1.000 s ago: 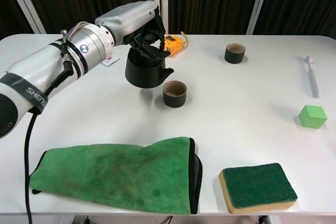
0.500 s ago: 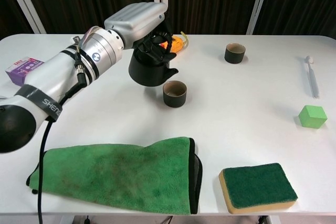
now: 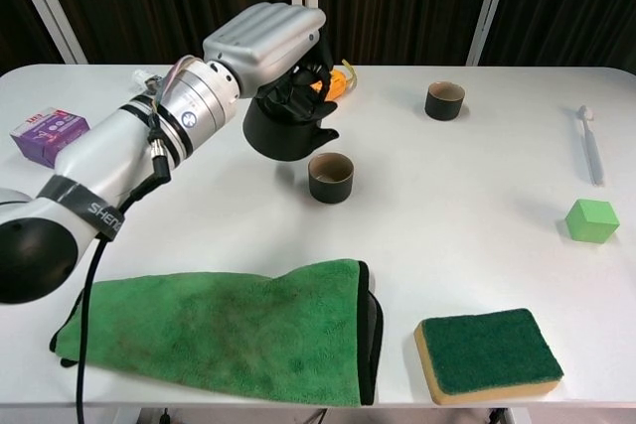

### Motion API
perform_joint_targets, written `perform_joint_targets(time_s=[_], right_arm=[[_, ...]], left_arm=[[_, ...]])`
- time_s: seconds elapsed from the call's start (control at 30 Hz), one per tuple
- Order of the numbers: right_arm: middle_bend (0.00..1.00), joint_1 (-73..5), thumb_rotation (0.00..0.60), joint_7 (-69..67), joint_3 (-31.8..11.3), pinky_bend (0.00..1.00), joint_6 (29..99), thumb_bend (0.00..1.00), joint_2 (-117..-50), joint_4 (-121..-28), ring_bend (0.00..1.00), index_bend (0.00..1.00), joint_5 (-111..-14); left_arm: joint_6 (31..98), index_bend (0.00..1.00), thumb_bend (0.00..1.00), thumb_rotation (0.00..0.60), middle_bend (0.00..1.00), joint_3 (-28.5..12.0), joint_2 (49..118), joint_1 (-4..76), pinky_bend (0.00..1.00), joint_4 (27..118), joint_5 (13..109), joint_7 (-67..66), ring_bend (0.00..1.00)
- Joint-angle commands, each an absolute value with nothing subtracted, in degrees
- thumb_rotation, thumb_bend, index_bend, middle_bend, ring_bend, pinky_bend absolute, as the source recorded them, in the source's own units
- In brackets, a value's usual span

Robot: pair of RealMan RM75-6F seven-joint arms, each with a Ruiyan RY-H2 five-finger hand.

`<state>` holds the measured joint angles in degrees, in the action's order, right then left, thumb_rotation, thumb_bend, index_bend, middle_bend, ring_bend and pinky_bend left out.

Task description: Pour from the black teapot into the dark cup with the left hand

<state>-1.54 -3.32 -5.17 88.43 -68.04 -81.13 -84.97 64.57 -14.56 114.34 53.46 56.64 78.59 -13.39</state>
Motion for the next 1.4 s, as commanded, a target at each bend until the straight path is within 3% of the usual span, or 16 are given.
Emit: perform_joint_targets(time_s=[0.03, 1.4], right_arm=[[0.0, -1.54, 0.6, -3.29, -5.18, 0.0, 88.45, 0.21, -68.04, -81.14, 0.0, 0.0, -84.97], [0.0, -1.57, 0.6, -3.07, -5.18, 0.0, 88.4, 0.21, -68.14, -81.24, 0.0, 0.0, -85.0]], left_arm=[[64.86, 1.0, 0.33, 0.6, 1.0, -14.45, 114.67, 53.45, 0.54, 56.31, 78.85, -13.34, 1.0], [69.07, 1.0, 0.33, 0.6, 1.0, -12.45, 117.43, 54.07, 0.54, 49.83, 84.71, -15.02, 1.0]])
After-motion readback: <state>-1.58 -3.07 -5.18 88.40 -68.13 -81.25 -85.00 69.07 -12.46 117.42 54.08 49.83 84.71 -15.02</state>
